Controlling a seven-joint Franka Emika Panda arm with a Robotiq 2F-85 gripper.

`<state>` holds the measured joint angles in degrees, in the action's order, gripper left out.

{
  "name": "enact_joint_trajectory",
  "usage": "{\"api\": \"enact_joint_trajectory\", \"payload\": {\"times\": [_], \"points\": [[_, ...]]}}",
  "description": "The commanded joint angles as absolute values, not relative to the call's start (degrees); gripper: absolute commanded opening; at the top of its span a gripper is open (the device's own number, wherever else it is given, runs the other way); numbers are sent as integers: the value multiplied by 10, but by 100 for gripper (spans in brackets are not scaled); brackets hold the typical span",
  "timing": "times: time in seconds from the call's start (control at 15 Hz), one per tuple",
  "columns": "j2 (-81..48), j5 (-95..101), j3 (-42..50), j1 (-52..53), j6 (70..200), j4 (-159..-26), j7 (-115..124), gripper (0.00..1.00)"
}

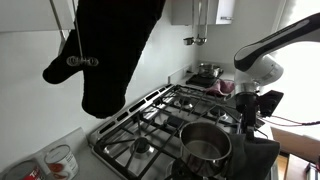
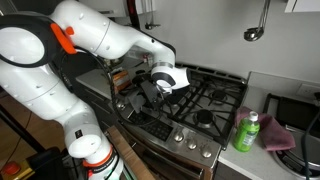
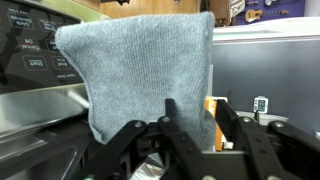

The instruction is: Move the silver pot forwards

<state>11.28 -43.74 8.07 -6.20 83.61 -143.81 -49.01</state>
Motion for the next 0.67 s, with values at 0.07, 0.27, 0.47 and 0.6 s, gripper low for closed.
{"api": "enact_joint_trajectory", "payload": {"times": [0.07, 0.27, 0.47, 0.6], "points": [[127, -418, 78, -67, 850, -1434, -453, 84], [170, -386, 81, -77, 869, -1439, -401, 100], [229, -343, 84, -89, 882, -1437, -348, 100], [276, -309, 83, -94, 875, -1426, -304, 100]]}}
